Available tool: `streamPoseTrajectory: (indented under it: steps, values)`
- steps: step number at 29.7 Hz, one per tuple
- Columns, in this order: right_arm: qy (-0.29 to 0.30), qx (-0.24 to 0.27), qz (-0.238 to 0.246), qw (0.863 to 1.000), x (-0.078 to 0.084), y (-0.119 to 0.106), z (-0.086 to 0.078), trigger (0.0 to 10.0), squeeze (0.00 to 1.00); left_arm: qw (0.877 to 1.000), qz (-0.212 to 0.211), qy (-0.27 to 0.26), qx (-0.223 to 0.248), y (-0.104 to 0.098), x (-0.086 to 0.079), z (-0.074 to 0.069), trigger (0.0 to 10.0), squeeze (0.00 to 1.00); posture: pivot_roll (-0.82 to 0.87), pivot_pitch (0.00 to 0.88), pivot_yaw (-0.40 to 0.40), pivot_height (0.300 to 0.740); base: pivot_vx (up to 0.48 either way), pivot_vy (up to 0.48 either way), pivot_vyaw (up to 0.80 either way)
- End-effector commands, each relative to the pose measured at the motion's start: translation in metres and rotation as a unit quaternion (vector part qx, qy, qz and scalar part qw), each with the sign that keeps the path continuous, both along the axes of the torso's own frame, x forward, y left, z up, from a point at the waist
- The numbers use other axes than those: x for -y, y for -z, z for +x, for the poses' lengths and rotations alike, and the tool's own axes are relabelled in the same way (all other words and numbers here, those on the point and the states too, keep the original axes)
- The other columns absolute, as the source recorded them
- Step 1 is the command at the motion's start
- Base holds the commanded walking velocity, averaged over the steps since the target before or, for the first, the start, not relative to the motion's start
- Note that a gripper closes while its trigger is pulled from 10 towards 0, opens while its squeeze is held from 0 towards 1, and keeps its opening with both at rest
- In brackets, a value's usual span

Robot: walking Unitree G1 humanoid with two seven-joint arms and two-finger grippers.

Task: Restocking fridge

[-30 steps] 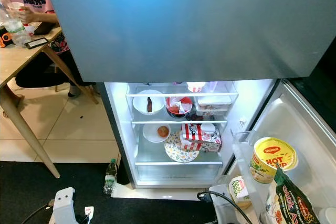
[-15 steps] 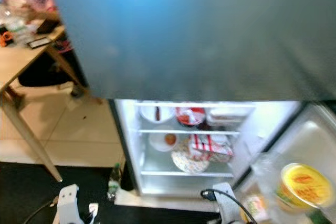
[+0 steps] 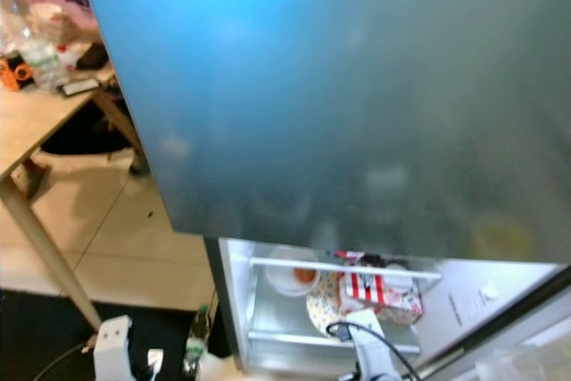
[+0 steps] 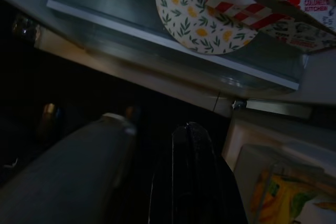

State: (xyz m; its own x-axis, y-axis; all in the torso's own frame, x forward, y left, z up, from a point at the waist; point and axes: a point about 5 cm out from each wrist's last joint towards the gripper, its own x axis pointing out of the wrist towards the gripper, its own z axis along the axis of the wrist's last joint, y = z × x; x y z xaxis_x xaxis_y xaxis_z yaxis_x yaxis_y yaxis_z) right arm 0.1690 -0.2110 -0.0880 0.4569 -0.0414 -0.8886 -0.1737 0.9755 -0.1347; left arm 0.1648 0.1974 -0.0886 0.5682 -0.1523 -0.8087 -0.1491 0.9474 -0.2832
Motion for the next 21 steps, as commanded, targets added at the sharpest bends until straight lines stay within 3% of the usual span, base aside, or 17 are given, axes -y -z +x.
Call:
streamPoseTrajectory:
  steps: [1, 11, 17, 21]
  values:
    - [0.002, -0.002, -0.005, 1.000, 0.004, 0.000, -0.002, 10.0, 0.00, 0.999, -0.024, 0.018, -0.019, 0.005, 0.010, -0.009, 10.0, 0.00, -0.06, 0.000, 0.038, 0.740, 0.000, 0.000, 0.00]
    - [-0.002, -0.001, -0.006, 1.000, 0.004, 0.000, -0.001, 10.0, 0.00, 0.998, -0.043, 0.044, -0.029, 0.007, 0.018, -0.013, 10.0, 0.00, -0.06, 0.000, 0.034, 0.740, 0.000, 0.000, 0.00]
    - [-0.001, 0.006, -0.003, 1.000, 0.004, -0.002, 0.003, 10.0, 0.00, 0.994, -0.031, 0.096, -0.033, 0.007, 0.019, -0.016, 10.0, 0.00, -0.06, 0.000, 0.032, 0.740, 0.000, 0.000, -0.65]
    - [0.001, 0.008, 0.000, 1.000, 0.003, -0.002, 0.003, 10.0, 0.00, 0.990, -0.014, 0.140, -0.034, 0.007, 0.020, -0.017, 10.0, 0.00, -0.06, 0.000, 0.032, 0.740, 0.000, 0.000, 0.00]
